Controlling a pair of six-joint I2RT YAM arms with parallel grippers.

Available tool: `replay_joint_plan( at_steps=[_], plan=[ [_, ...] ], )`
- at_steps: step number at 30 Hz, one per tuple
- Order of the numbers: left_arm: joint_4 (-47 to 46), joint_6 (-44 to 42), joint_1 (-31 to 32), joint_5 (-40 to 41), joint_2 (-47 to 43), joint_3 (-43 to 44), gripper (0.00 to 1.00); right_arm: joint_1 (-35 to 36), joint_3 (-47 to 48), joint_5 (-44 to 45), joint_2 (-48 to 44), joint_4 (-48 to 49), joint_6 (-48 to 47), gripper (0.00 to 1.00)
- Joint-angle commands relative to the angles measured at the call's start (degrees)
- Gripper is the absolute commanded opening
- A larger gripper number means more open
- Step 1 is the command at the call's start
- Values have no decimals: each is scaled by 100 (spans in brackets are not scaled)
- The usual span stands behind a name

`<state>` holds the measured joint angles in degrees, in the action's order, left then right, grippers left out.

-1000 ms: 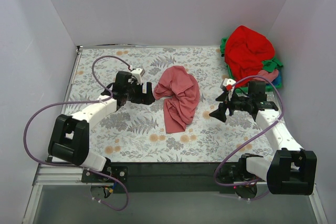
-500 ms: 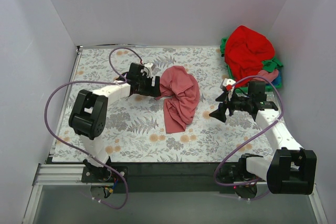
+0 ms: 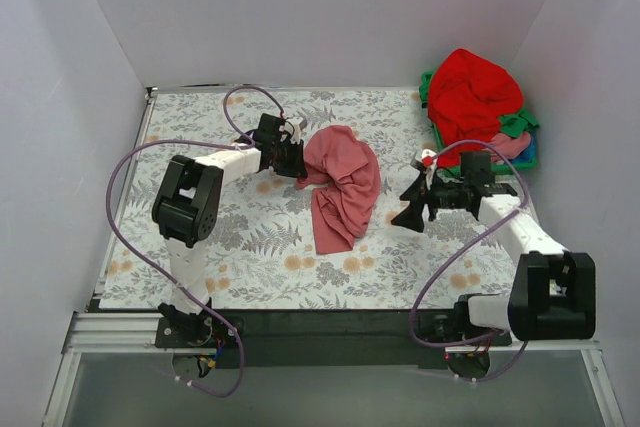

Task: Fold and stack the t-shirts
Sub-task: Flatten the tshirt out

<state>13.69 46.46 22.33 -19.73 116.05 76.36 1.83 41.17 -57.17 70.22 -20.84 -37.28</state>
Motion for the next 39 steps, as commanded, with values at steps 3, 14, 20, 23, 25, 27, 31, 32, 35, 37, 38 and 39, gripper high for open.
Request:
replay_joint_plan(
  at_steps=[3, 14, 20, 23, 25, 27, 31, 32, 35, 37, 38, 39],
  plan=[
    [72, -40, 26, -216, -511, 2, 0, 1161, 1189, 450, 1071, 45, 737, 87],
    [-148, 56, 26, -251, -1198, -675, 0, 1619, 3406, 2789, 3059, 739, 4006, 78],
    [-227, 48, 26, -304, -1287, -745, 0, 1619, 3933, 2940, 3630, 766, 4439, 76],
    [-227, 65, 17, -339, -1287, -754, 0, 1645, 4039, 2650, 3938, 766, 4562, 68],
    [-244, 74, 26, -348, -1313, -771, 0, 1672, 4083, 2509, 4105, 757, 4571, 61],
    [-244, 83, 26, -322, -1357, -789, 0, 1707, 4119, 2439, 4140, 696, 4563, 50],
    [-253, 65, 26, -216, -1576, -894, 0, 1716, 4416, 2298, 4009, 354, 4231, 11],
    [-253, 65, 26, -172, -1655, -921, 0, 1725, 4548, 2280, 3948, 205, 4046, 2],
    [-297, 109, 26, 100, -2208, -1149, 0, 1864, 5189, 2438, 3527, -428, 3141, 1],
    [-376, 162, 26, 345, -2768, -1368, 0, 1892, 5550, 2316, 3070, -815, 2554, 1],
    [-394, 179, 26, 408, -2972, -1439, 0, 1900, 5664, 2211, 2920, -990, 1863, 1],
    [-429, 188, 26, 460, -3165, -1492, 0, 1901, 5770, 2062, 2623, -1149, 1377, 1]
  ],
)
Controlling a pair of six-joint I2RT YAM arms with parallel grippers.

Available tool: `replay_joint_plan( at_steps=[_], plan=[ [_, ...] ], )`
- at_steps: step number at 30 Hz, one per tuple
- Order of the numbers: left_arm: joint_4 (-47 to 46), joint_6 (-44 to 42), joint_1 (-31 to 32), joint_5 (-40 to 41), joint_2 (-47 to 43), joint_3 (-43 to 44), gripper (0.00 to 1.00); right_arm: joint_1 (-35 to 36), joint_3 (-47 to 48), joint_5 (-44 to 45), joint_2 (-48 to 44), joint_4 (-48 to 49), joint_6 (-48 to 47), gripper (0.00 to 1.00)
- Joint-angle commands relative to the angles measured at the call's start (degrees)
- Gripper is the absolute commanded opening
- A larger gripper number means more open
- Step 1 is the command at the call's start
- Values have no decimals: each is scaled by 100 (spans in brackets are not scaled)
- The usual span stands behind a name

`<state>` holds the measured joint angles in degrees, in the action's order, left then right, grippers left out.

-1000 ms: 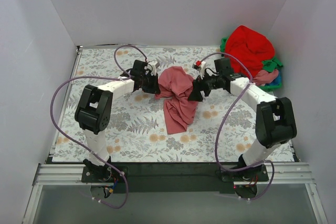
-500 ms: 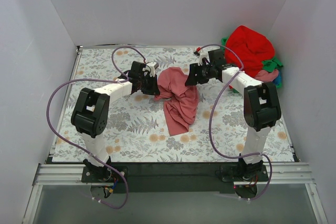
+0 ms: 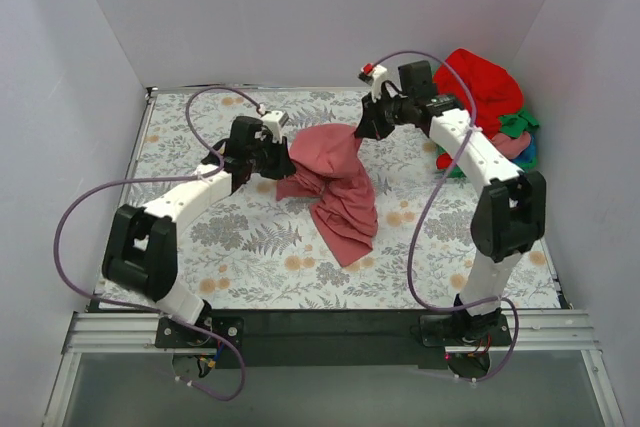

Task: Fold and stack the t-shirts
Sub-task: Flatten the tshirt out

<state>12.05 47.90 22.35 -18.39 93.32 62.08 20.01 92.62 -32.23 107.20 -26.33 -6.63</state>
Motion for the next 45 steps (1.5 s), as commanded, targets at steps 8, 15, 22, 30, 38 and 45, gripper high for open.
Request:
replay_joint_plan(
  at_steps=[8, 15, 22, 30, 38, 45],
  plan=[
    [-441, 272, 24, 653, -2983, -197, 0, 91, 1880, 1227, -2044, -1155, -4345, 1],
    [-660, 693, 33, 100, -3978, 242, 0, 108, 3059, 1702, -2755, -937, -4461, 1],
    [-1029, 1406, 33, -1393, -4357, 638, 0, 117, 3236, 1140, -3547, -541, -3548, 1],
    [-1161, 1846, 33, -2397, -4524, 770, 0, 100, 3395, 1026, -3671, -312, -3178, 1],
    [-1065, 1794, 33, -1925, -4928, 114, 0, 91, 2737, 701, -3198, -66, -2598, 1],
    [-521, 2231, 33, 763, -5648, -1495, 0, 520, 2777, 945, -1529, 364, -2298, 1]
  ],
)
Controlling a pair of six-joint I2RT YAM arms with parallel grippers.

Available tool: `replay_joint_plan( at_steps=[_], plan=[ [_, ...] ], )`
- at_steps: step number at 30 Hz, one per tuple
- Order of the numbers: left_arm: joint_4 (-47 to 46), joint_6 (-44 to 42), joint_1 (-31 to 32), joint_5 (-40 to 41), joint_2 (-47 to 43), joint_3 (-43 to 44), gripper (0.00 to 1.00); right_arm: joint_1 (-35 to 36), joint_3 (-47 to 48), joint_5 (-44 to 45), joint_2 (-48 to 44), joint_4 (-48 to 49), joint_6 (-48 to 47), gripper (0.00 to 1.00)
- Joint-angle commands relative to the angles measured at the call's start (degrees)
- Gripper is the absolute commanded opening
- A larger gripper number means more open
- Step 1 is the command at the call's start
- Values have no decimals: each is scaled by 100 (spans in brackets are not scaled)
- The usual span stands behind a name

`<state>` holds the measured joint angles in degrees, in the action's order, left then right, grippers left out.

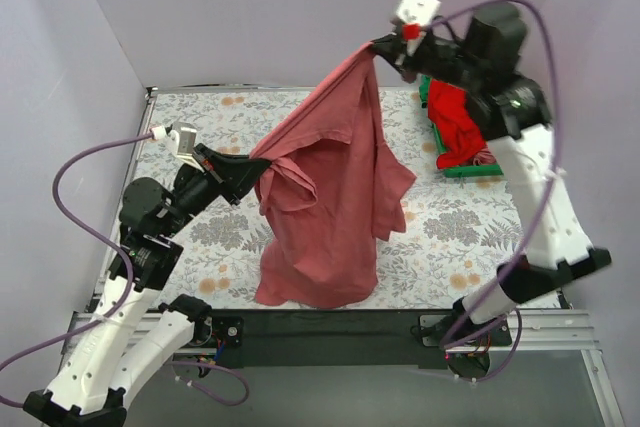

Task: Fold and stack the t-shirts
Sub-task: Flatten the tshirt out

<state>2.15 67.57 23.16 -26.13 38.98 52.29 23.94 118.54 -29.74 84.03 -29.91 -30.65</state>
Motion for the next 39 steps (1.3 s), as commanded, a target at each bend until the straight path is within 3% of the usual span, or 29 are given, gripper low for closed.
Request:
replay_joint_plan(
  at_steps=[1, 3, 4, 5, 6, 7, 10, 11, 12, 14, 16, 17, 21, 24, 25, 27, 39],
  plan=[
    [575, 387, -48, 2428, -285, -631, 0, 346, 317, 793, 1060, 793, 95, 1],
    [855, 590, -57, 3470, -260, -973, 0, 566, 903, 1204, 2000, 969, 173, 1],
    [1005, 1000, -66, 3970, -190, -1071, 0, 759, 1116, 1355, 2360, 1135, 200, 9],
    [1302, 1212, -92, 4993, 54, -1150, 0, 839, 1397, 1696, 3077, 1206, 183, 14],
    [1410, 1484, -127, 5308, 213, -1221, 0, 901, 1643, 1925, 3441, 1277, 191, 22],
    [1445, 1731, -353, 5485, 433, -1317, 0, 988, 2151, 2137, 3784, 1356, 191, 41],
    [1726, 1882, -1134, 4971, 1294, -1030, 31, 972, 2201, 2621, 4411, 1365, 217, 64],
    [1962, 1830, -1242, 4838, 1627, -872, 54, 937, 2069, 2639, 4307, 1278, 253, 68],
    [2043, 1734, -1278, 4845, 1735, -731, 66, 902, 1859, 2570, 4184, 1138, 244, 71],
    [2140, 1236, -1279, 4741, 1858, -457, 84, 726, 816, 2116, 3520, 813, 226, 79],
    [2105, 882, -1279, 4451, 1780, -413, 87, 411, -90, 1570, 2633, 637, 323, 83],
    [1983, 533, -1279, 4293, 1693, -474, 87, 305, -1095, 810, 2366, 375, 297, 84],
    [1508, -180, -1279, 3222, 1174, -886, 88, -170, -3041, -792, 1521, -146, 7, 88],
    [1148, -533, -1261, 2622, 954, -1264, 89, -250, -3740, -1349, 1432, -103, 243, 82],
    [1095, -561, -1261, 2422, 910, -1344, 89, -232, -3742, -1446, 1510, -94, 392, 76],
    [1086, -587, -1244, 2394, 883, -1493, 89, -154, -3567, -1596, 1835, -94, 736, 73],
    [919, -622, -1156, 2139, 610, -1766, 89, 673, -3663, 195, 2583, 126, 1193, 72]
  ],
)
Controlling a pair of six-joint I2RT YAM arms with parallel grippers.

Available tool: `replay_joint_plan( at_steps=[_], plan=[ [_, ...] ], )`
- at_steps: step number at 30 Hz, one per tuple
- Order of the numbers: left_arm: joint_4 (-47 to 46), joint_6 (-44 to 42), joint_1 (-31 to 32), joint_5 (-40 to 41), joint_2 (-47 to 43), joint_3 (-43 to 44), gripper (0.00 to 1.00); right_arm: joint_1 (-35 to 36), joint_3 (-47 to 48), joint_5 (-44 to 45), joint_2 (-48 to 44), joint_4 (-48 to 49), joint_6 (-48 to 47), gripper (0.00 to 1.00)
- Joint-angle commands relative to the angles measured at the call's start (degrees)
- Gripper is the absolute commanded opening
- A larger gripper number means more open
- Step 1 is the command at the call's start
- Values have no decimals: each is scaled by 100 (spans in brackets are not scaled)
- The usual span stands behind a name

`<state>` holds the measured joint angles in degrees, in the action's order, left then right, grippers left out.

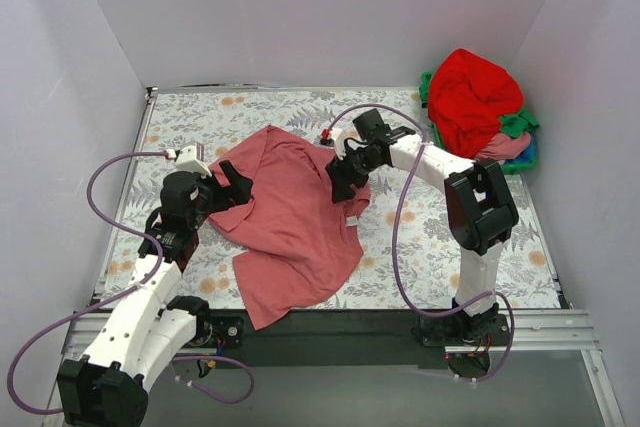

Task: Fold and stack the t-shirts
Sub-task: Flatten the tshirt out

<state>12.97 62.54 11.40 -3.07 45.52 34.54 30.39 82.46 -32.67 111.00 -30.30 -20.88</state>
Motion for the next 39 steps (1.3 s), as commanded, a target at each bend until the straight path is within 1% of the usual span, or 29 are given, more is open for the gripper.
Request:
replay_joint_plan(
  at_steps=[1, 5, 11, 13, 18, 21, 22, 23, 24, 26, 27, 28, 34, 37, 39],
  plan=[
    [-163, -120, 20, -168, -34, 8, 89, 37, -80, 594, -105, 191, 269, 72],
    [-190, -120, 38, -176, -25, 0, 89, 55, -221, 1112, -105, 314, 374, 72],
    [-216, -102, 47, -229, 1, -18, 89, 55, -493, 1455, -158, 525, 558, 72],
    [-225, -102, 47, -238, 1, -9, 89, 55, -511, 1421, -105, 543, 577, 71],
    [-234, -102, 64, -273, 27, -9, 89, 46, -415, 885, 97, 526, 656, 71],
    [-225, -102, 73, -273, 36, -18, 89, 46, -335, 806, 176, 508, 656, 64],
    [-225, -102, 73, -282, 36, -18, 89, 46, -327, 771, 185, 508, 638, 56],
    [-225, -111, 73, -282, 45, -18, 89, 46, -318, 710, 168, 499, 638, 50],
    [-234, -102, 73, -290, 45, -9, 89, 46, -309, 683, 159, 491, 630, 36],
    [-234, -102, 73, -299, 71, -9, 89, 46, -300, 595, 106, 473, 559, 20],
    [-234, -102, 73, -317, 63, -9, 89, 46, -300, 569, 89, 438, 542, 7],
    [-242, -111, 82, -308, 71, -18, 89, 46, -292, 560, 45, 429, 507, 1],
    [-251, -111, 108, -326, 98, -18, 89, 46, -335, 691, -271, 341, 313, 1],
    [-260, -120, 108, -352, 115, -9, 89, 37, -248, 814, -404, 167, 42, 1],
    [-260, -111, 117, -343, 124, -18, 89, 46, -108, 806, -439, -18, -327, 1]
  ],
)
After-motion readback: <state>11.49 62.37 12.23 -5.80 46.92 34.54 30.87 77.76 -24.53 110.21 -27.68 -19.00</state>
